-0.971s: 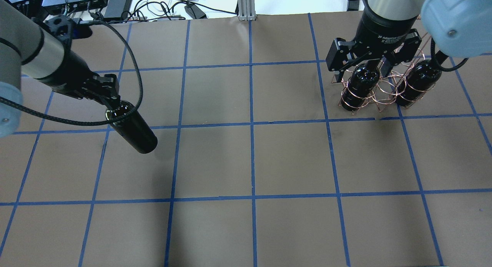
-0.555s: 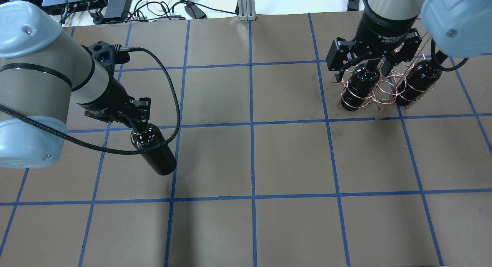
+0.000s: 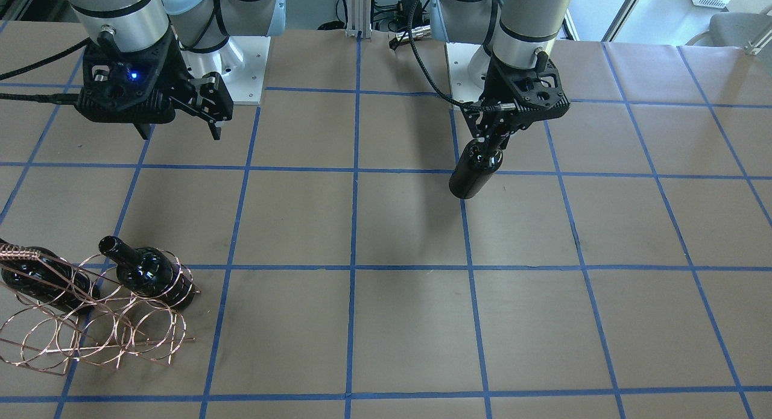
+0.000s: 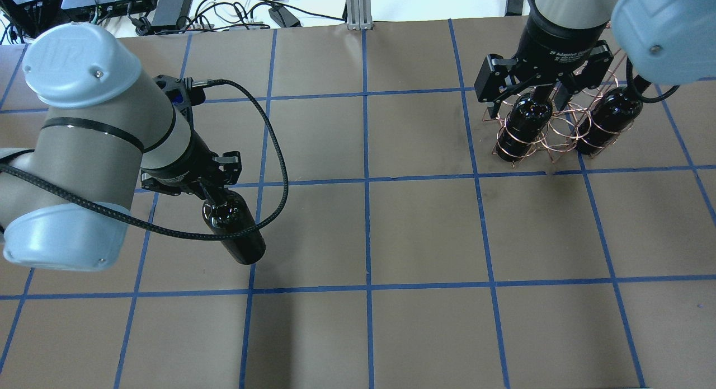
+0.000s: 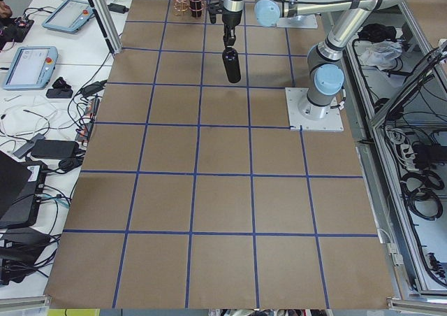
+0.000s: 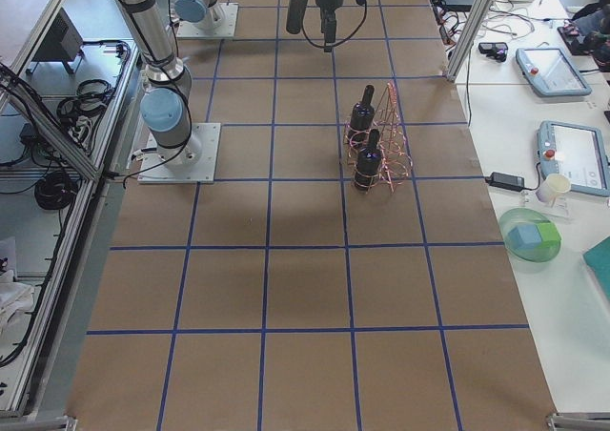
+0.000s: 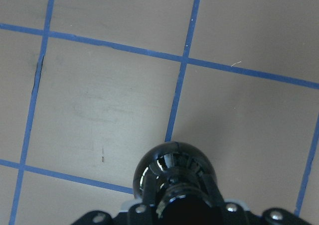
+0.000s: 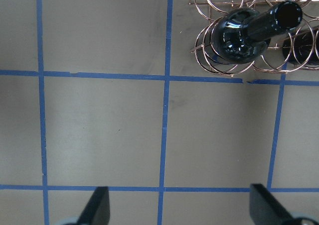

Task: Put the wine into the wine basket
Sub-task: 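Carry the held dark bottle with the left gripper toward the table center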

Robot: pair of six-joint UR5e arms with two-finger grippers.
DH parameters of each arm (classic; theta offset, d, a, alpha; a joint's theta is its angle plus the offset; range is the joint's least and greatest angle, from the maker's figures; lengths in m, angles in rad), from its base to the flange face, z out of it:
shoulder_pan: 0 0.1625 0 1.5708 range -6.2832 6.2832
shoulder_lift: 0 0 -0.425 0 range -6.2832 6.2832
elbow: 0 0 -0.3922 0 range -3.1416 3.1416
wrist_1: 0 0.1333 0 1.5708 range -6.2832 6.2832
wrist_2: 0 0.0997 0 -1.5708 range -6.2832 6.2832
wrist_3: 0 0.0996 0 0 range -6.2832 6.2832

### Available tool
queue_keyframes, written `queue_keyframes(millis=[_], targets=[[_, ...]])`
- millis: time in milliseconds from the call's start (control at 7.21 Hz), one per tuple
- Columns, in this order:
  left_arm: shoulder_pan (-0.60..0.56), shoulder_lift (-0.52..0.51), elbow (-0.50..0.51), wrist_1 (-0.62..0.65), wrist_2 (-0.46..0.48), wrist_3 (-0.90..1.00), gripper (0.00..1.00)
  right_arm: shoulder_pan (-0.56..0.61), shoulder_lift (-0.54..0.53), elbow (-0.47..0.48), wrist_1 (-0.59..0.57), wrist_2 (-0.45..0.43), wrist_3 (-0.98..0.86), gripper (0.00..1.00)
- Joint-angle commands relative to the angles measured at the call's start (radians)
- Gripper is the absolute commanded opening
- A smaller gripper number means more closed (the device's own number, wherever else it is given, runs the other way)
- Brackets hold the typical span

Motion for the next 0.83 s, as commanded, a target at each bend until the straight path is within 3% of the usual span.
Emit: queue_keyframes(millis=[0,416,693], targets=[[-0.010,-0.008,-0.016,0.054,0.000,-0.181,0.00,0.001,0.000,0.008,-0.002,0.005,0.000,1.00],[-0.061,-0.015,-0.039,0.046,0.036,-0.361,0.00,0.001,0.000,0.008,-0.014,0.003,0.001,1.00],[-0.193,-0.039,-0.036,0.048,0.143,-0.504,0.00,0.001,0.000,0.011,-0.013,-0.001,0.000,1.00]])
